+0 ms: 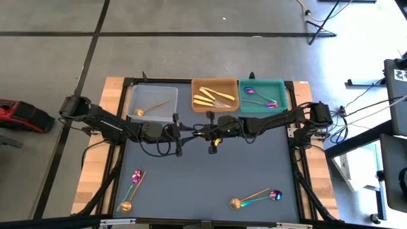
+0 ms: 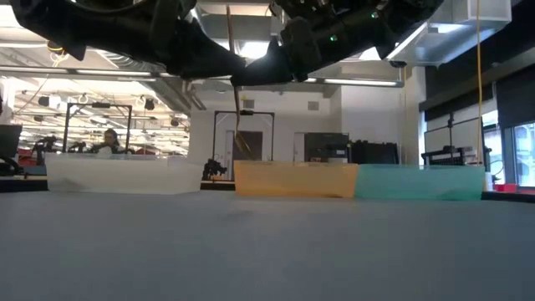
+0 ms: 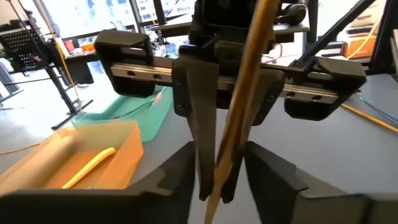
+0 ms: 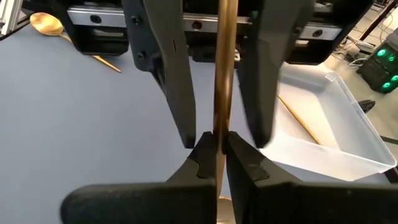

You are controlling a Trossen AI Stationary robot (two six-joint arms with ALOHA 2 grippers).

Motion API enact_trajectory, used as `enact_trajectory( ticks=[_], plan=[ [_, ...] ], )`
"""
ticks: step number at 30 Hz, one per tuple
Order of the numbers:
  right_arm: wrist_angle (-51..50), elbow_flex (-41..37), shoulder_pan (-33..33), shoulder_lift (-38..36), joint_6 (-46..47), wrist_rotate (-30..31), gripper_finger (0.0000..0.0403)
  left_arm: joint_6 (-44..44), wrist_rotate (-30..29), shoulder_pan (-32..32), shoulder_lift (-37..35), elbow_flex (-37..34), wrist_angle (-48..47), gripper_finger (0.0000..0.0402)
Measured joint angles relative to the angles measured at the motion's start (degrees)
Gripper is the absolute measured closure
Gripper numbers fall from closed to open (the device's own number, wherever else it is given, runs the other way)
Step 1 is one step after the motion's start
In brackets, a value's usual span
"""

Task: Sort silverware by color (type)
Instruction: Put the gold spoon into the white bin

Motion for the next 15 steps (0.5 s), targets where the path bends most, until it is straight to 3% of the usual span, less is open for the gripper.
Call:
enact_trajectory(
  ticks=[7, 12, 15],
  plan=[
    [-0.1, 0.0, 0.0, 0.0, 0.8, -0.1, 0.0398, 1.6, -0.1, -0.1, 0.0, 0.0, 0.0, 0.0382],
    [-0.1, 0.0, -0.1, 0.0, 5.8, 0.0, 0.0395, 1.5, -0.1, -0.1, 0.0, 0.0, 0.0, 0.0376],
    [-0.1, 0.0, 0.0, 0.0, 6.1, 0.0, 0.0370, 1.5, -0.2, -0.2, -0.5, 0.0, -0.5, 0.0376]
  ],
)
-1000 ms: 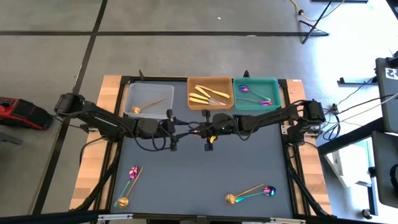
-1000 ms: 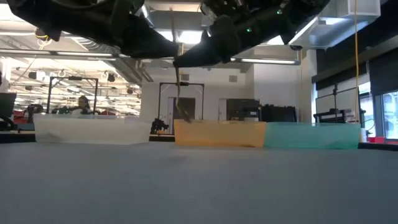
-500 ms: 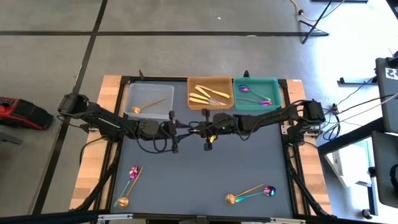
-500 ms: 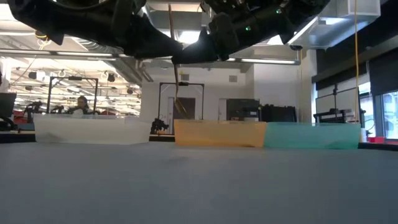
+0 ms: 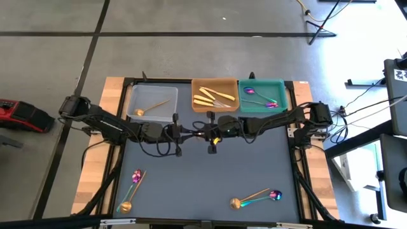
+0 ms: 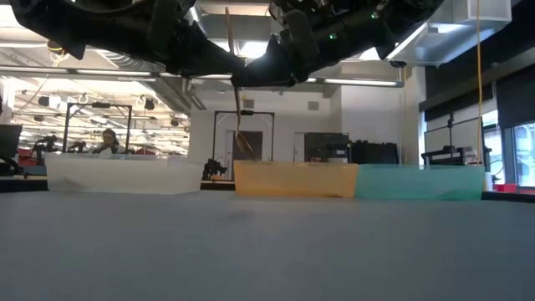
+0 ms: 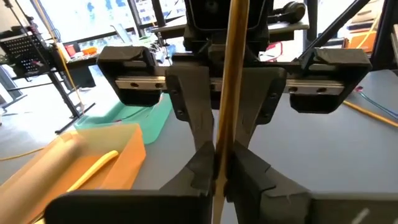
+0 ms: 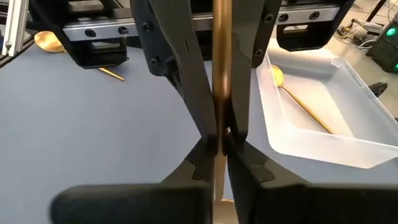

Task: Sort silverware by color (type)
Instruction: Put the gold spoon into the white bin

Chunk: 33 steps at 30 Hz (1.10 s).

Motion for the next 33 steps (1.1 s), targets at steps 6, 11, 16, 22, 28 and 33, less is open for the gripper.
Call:
enact_trajectory(
  ticks=[6, 11, 16, 22, 28, 33],
  plan=[
    [-6.2, 0.1, 0.0, -3.9, 0.0, 1.5, 0.0282, 0.5, -4.5, -1.2, -6.6, 0.0, -9.6, 0.0379],
    [-12.3, 0.1, 0.0, -7.2, -0.5, 2.6, 0.0239, 0.4, -11.0, -1.8, -14.7, 0.0, -21.1, 0.0376],
    [-12.8, 0.1, 0.0, -6.7, -0.6, 2.6, 0.0229, 0.8, -22.1, -1.8, -22.7, 0.0, -31.5, 0.0376],
    [-13.9, 0.1, 0.0, -6.4, -0.8, 2.6, 0.0229, 4.0, -37.4, -0.8, -31.5, 0.0, -39.2, 0.0374],
    [-14.1, 0.1, 0.0, -6.4, -1.7, 2.6, 0.0229, 2.3, -40.4, 6.0, -34.7, 0.0, -47.3, 0.0374],
    [-14.8, 0.1, 0.0, -6.4, -1.8, 2.6, 0.0229, -3.6, -38.8, 13.1, -33.1, 0.0, -57.0, 0.0373]
  ],
)
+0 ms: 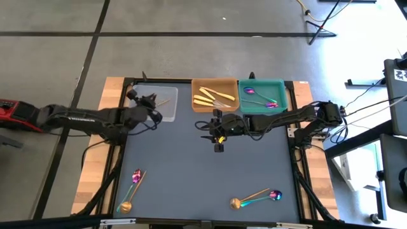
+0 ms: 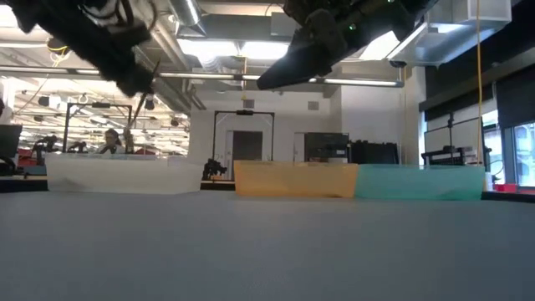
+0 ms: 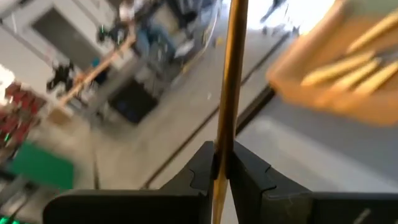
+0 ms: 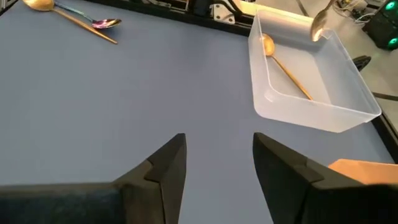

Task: Sort silverware by color (type)
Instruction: Put the gold spoon into the white bin

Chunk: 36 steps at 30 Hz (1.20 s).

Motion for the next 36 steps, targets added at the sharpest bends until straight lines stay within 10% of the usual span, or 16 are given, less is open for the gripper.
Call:
enact_trajectory(
  ticks=[17, 36],
  plan=[
    [-0.7, 0.0, 0.0, 0.0, -0.2, 0.0, 0.0229, -6.2, 12.8, 16.0, 12.8, 0.0, -8.8, 0.0350],
    [-1.9, 0.0, 0.0, 0.0, 1.5, 0.0, 0.0229, -9.7, 23.6, 8.6, 11.7, 0.0, -2.6, 0.0283]
  ],
)
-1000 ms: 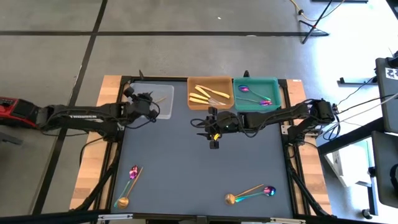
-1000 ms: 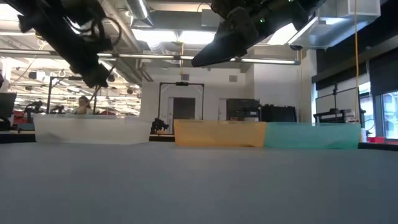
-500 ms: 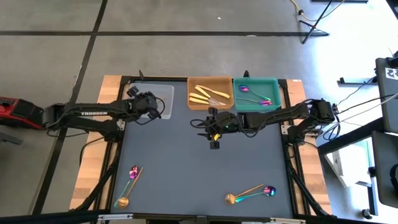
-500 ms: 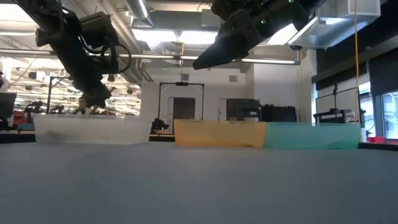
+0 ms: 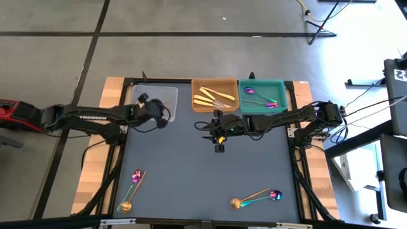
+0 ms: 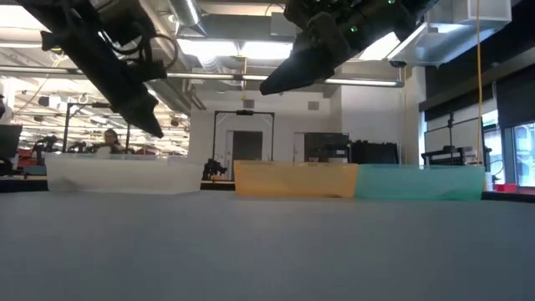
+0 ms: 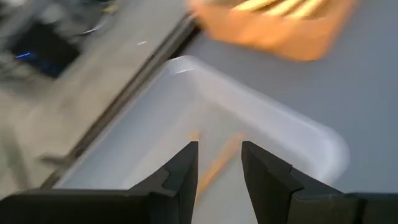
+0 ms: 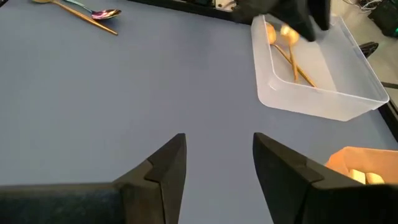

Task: Sort silverware by color (type)
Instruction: Put the gold spoon into the white bin

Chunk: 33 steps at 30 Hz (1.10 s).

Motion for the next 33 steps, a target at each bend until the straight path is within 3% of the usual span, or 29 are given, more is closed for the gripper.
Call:
enact_trajectory(
  ticks=[8, 14, 24, 33],
  plan=[
    [0.1, 0.0, 0.0, 0.0, -0.7, 0.0, 0.0229, 4.2, 17.5, -6.6, 0.0, 0.0, 7.0, 0.0283],
    [2.2, 0.0, 0.6, 3.5, -1.6, -2.4, 0.0229, 9.4, 23.7, -14.3, 3.1, 0.0, 22.0, 0.0283],
    [-2.7, 0.0, 9.1, 3.8, 1.6, 1.5, 0.0229, 9.4, 23.7, -26.9, 10.3, 0.0, 34.7, 0.0283],
    [-17.6, 0.0, 23.7, 2.9, 20.8, 4.3, 0.0229, 6.2, 23.7, -32.6, 14.3, 0.0, 43.6, 0.0283]
  ],
)
